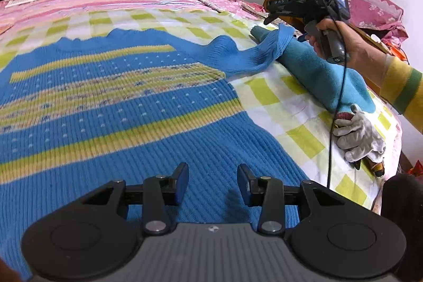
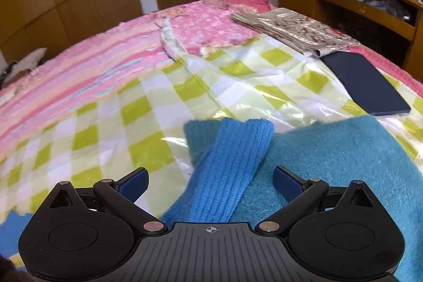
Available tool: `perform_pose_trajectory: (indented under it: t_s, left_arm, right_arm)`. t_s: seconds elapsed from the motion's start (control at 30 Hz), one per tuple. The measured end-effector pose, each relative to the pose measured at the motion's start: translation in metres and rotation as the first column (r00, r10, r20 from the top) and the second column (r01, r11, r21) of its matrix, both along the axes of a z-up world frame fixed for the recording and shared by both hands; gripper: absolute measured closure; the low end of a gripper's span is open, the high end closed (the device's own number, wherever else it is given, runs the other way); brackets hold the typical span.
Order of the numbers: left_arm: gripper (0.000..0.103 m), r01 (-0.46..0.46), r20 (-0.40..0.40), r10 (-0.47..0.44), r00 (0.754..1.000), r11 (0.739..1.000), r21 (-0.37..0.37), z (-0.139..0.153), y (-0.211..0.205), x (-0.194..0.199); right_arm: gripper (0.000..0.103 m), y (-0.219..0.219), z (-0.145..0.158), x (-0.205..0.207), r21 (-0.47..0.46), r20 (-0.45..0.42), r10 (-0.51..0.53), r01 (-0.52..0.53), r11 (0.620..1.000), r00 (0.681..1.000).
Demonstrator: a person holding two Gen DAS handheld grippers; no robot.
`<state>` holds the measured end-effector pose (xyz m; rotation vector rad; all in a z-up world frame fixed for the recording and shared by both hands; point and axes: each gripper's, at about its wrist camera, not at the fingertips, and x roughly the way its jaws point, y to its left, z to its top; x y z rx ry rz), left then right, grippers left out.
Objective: Fold small clothes
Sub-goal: 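Release the hem and grasp the sleeve cuff by the teal pillow with the right tool, then carry the sleeve across the sweater body with the right tool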
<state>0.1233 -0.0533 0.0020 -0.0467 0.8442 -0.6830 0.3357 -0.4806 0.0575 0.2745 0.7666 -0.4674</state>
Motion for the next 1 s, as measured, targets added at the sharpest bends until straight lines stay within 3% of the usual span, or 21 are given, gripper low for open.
perform_pose_trajectory:
  t_s: [0.07, 0.17, 0.23, 0.3, 0.4, 0.77, 0.9, 1.0]
  left_arm:
    - [0.058, -0.01, -0.005, 0.01, 1.0, 1.0, -0.013, -0.002, 0.005, -0.001]
    - [0.058, -0.031, -0.016, 0.03, 0.999, 0.999, -0.037, -0.005, 0.015, -0.002]
    - [0.058, -0.045, -0.022, 0.044, 0.999, 0.998, -0.05, -0.007, 0.021, -0.002]
    - [0.058, -0.057, -0.024, 0.055, 0.998, 0.996, -0.063, -0.006, 0.026, -0.002]
    - [0.058, -0.07, -0.017, 0.068, 0.998, 0.995, -0.076, -0.005, 0.033, -0.002]
    - [0.058, -0.102, 0.032, 0.106, 0.994, 0.988, -0.119, 0.008, 0.05, -0.005]
    - [0.058, -0.112, 0.059, 0.122, 0.991, 0.984, -0.14, 0.016, 0.06, -0.007]
    - [0.058, -0.127, 0.082, 0.14, 0.987, 0.98, -0.153, 0.023, 0.069, -0.01]
  right_arm:
    - [0.005, 0.004, -0.004, 0.002, -0.036, -0.02, -0.011, 0.01, 0.999, 1.0]
    - [0.019, 0.011, -0.005, 0.005, -0.103, -0.053, -0.03, 0.024, 0.994, 0.998]
    - [0.049, 0.013, -0.002, 0.005, -0.127, -0.062, -0.039, 0.031, 0.991, 0.997]
    - [0.068, 0.012, 0.002, 0.006, -0.13, -0.077, -0.035, 0.025, 0.991, 0.996]
    - [0.086, 0.012, 0.01, 0.001, -0.077, -0.052, 0.0, -0.004, 0.997, 0.999]
    - [0.092, 0.037, 0.051, -0.016, 0.01, 0.063, 0.089, -0.09, 0.996, 0.994]
    - [0.092, 0.077, 0.074, -0.025, 0.052, 0.131, 0.217, -0.225, 0.973, 0.967]
    - [0.096, 0.124, 0.083, -0.027, 0.086, 0.164, 0.337, -0.354, 0.931, 0.927]
